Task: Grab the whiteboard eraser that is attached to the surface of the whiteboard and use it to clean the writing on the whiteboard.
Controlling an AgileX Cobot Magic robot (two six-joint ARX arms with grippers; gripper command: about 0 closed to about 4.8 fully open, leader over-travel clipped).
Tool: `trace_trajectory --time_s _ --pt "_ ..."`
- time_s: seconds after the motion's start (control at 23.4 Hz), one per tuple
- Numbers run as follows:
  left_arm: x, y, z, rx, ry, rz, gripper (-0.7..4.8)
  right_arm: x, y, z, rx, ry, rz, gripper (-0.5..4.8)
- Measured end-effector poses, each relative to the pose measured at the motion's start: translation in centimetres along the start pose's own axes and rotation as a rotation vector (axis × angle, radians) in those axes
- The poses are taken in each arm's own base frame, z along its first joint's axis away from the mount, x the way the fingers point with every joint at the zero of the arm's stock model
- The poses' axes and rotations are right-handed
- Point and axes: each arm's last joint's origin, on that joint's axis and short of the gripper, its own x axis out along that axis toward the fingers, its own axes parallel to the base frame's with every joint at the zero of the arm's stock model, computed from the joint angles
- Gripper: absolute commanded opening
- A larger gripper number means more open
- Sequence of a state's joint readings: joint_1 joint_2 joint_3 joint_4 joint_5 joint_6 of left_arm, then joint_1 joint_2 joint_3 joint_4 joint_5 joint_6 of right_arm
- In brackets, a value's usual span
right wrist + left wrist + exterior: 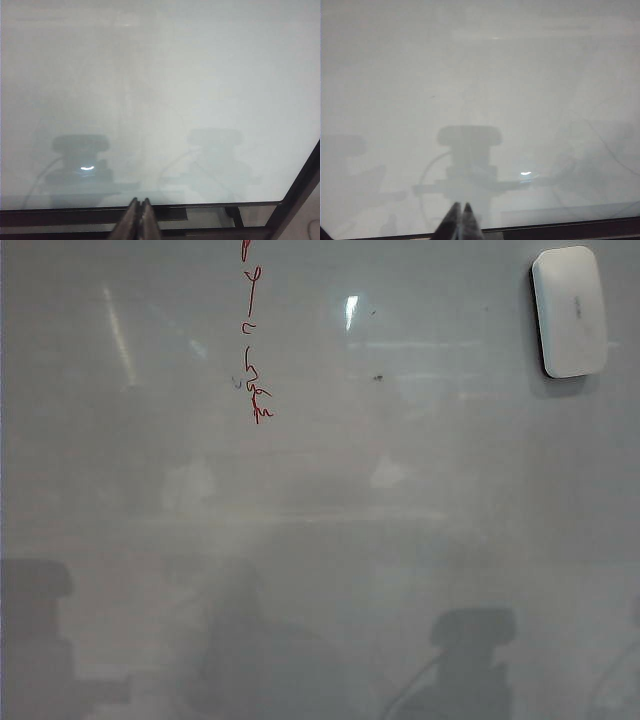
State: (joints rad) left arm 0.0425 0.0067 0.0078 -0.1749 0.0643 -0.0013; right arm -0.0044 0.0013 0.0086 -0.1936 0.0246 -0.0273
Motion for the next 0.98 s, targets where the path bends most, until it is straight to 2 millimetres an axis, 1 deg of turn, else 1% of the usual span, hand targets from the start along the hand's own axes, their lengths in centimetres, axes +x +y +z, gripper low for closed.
trace_trajectory --time_s 0.56,0.64,0.73,0.77,0.81,0.85,0.9,0.98 --pt "0.0 0.0 0.0 -0.003 0.0 -0.001 -0.02 0.0 0.0 0.0 0.0 0.0 0.0 -0.01" --pt "-0.1 -0.1 0.2 -0.02 0.002 -0.027 -0.02 0.0 0.0 0.0 0.001 0.0 0.0 -0.01" --pt "-0.9 -0.4 2.2 -0.025 -0.042 -0.121 -0.02 0.0 0.0 0.0 0.036 -0.001 0.002 -0.01" --pt "-2.2 -0.8 5.3 -0.005 -0.163 -0.214 -0.02 0.0 0.0 0.2 0.126 -0.02 0.016 -0.01" --pt "-3.2 -0.9 7.2 0.011 -0.234 -0.25 -0.02 -0.1 0.1 0.5 0.166 -0.031 0.03 -0.01" --pt "-5.0 -1.1 10.0 0.037 -0.343 -0.283 -0.02 -0.5 0.1 1.7 0.241 -0.061 0.07 -0.01" --pt "-6.3 -1.2 11.5 0.046 -0.389 -0.29 -0.02 -1.0 0.2 2.9 0.264 -0.1 0.098 -0.01" --pt "-8.7 -1.4 13.9 0.056 -0.44 -0.286 -0.02 -2.0 0.2 5.3 0.275 -0.2 0.141 -0.01"
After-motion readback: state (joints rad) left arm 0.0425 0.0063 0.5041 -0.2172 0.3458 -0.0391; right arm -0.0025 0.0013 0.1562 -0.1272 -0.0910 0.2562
